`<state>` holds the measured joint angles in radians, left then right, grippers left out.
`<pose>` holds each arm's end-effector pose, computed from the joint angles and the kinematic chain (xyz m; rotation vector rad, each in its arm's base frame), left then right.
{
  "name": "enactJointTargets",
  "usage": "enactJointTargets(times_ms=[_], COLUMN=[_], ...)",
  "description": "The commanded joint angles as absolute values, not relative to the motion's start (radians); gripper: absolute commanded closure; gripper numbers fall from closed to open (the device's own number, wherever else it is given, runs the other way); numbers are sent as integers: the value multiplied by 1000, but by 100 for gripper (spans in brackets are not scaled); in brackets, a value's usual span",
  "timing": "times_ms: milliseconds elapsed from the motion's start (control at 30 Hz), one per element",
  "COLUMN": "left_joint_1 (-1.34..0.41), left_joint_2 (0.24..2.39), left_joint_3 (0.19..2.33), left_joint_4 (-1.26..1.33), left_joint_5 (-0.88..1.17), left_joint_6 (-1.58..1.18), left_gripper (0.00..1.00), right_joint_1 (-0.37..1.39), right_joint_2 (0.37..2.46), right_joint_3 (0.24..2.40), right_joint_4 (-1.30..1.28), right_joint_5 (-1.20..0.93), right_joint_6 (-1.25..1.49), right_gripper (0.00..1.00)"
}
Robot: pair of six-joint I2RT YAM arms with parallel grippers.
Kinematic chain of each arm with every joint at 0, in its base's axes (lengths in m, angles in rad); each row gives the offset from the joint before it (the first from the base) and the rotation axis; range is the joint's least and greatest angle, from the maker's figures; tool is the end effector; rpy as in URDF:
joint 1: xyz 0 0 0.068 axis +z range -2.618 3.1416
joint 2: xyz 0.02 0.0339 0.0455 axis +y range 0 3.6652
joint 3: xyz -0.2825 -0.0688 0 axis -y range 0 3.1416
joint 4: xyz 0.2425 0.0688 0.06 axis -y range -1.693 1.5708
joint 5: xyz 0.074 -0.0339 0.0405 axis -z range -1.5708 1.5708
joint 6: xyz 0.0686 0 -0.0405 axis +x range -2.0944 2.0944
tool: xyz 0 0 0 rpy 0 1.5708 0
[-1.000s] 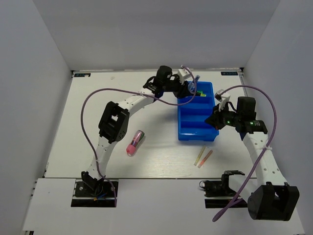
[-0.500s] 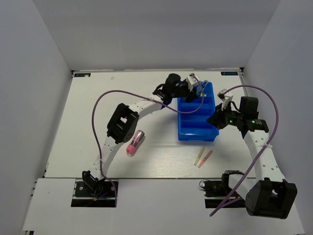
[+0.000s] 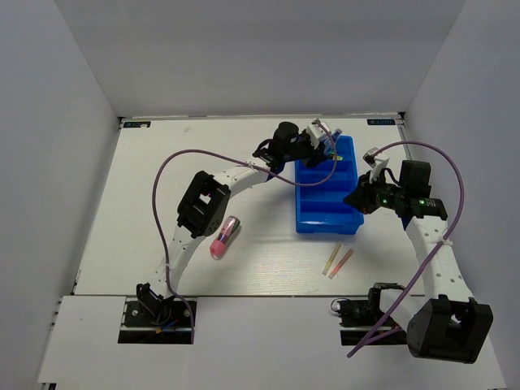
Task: Sort the stationery into containers
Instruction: Place the stationery into the container, then grab a piece of stationery with the right arm
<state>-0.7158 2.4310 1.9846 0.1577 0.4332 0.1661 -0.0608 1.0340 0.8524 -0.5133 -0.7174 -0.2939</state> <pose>0.4409 -0.4216 0.2084 1.0818 1.5687 -0.7791 0.2238 0.0316 0.2910 -0.6103 2.0425 0.6014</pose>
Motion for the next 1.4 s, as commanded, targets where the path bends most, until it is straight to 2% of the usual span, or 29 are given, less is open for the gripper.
enactJointTargets(times_ms=[0,100,267,400,533,633,733,800,833,867,900,933,967,1000,1033,1067,1100,1133,1200,1233,1267,1300,1333,1367], left_joint_1=[-718,-719,-726,-729,-729,-729,-730,-733,-733,-735,-735,-735,-733,-726,-710,-689,-675,-640,-565,-481,-454,-427,-360,-336], left_joint_2=[2390,2379,2367,2365,2370,2368,2355,2338,2313,2303,2268,2220,2194,2133,2065,2033,1967,1913,1809,1733,1642,1594,1442,1387], left_joint_3=[1976,1960,1937,1928,1936,1937,1942,1951,1951,1944,1937,1919,1899,1881,1856,1838,1833,1795,1731,1623,1426,1355,1154,1091], left_joint_4=[173,153,129,127,126,124,135,137,140,141,141,115,98,74,-51,-114,-185,-406,-529,-616,-630,-652,-650,-652], left_joint_5=[440,457,465,466,449,440,436,443,443,437,427,390,335,265,226,189,90,59,47,67,107,124,124,106], left_joint_6=[143,137,135,137,137,127,117,106,97,91,78,65,8,-39,-78,-219,-271,-431,-513,-567,-584,-574,-560,-530], left_gripper=[60,60,53,44,30,29,36,51,59,77,85,93,100,100,100,96,85,75,55,51,46,38,32,26], right_joint_1=[-71,-69,-72,-71,-72,-72,-74,-72,-72,-72,-69,-66,-64,-61,-60,-60,-58,-55,-17,-6,53,99,142,167], right_joint_2=[1020,1016,1014,1011,1005,1005,1002,1000,1000,1003,1006,1017,1026,1029,1044,1063,1089,1141,1245,1287,1428,1474,1518,1614], right_joint_3=[845,844,842,842,839,839,838,838,836,838,838,838,842,847,853,857,883,894,975,1009,1143,1228,1267,1317], right_joint_4=[-491,-485,-486,-486,-482,-483,-486,-482,-485,-488,-492,-498,-520,-535,-561,-710,-782,-942,-1032,-1116,-1218,-1305,-1333,-1328], right_joint_5=[-729,-727,-718,-715,-713,-715,-715,-718,-732,-741,-799,-820,-851,-997,-1052,-1115,-1231,-1245,-1261,-1223,-1159,-1137,-1073,-1054], right_joint_6=[-291,-290,-293,-295,-295,-295,-295,-295,-296,-305,-314,-328,-395,-444,-594,-831,-954,-1352,-1685,-1762,-1981,-2038,-2068,-2071], right_gripper=[87,87,87,86,84,83,83,80,71,63,52,25,17,13,11,11,10,10,10,10,10,10,10,10])
